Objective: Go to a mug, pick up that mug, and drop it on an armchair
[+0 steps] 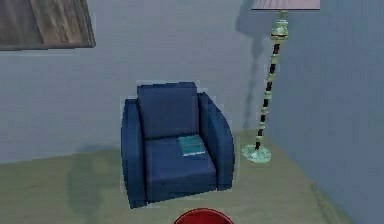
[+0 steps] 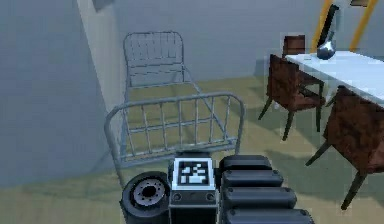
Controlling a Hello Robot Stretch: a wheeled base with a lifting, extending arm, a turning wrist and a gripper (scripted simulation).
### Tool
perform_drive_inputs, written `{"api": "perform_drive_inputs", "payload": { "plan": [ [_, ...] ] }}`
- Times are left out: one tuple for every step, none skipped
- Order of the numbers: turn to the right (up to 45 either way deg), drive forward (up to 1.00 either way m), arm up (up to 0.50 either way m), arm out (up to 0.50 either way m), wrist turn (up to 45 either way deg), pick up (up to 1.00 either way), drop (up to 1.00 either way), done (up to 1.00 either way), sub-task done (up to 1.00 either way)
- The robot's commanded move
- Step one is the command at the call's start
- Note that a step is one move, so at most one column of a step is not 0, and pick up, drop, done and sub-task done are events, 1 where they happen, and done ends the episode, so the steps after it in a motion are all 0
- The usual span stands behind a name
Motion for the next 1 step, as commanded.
{"api": "perform_drive_inputs", "payload": {
  "plan": [
    [0.0,0.9,0.0,0.0,0.0,0.0,0.0,0.0,0.0]
  ]
}}
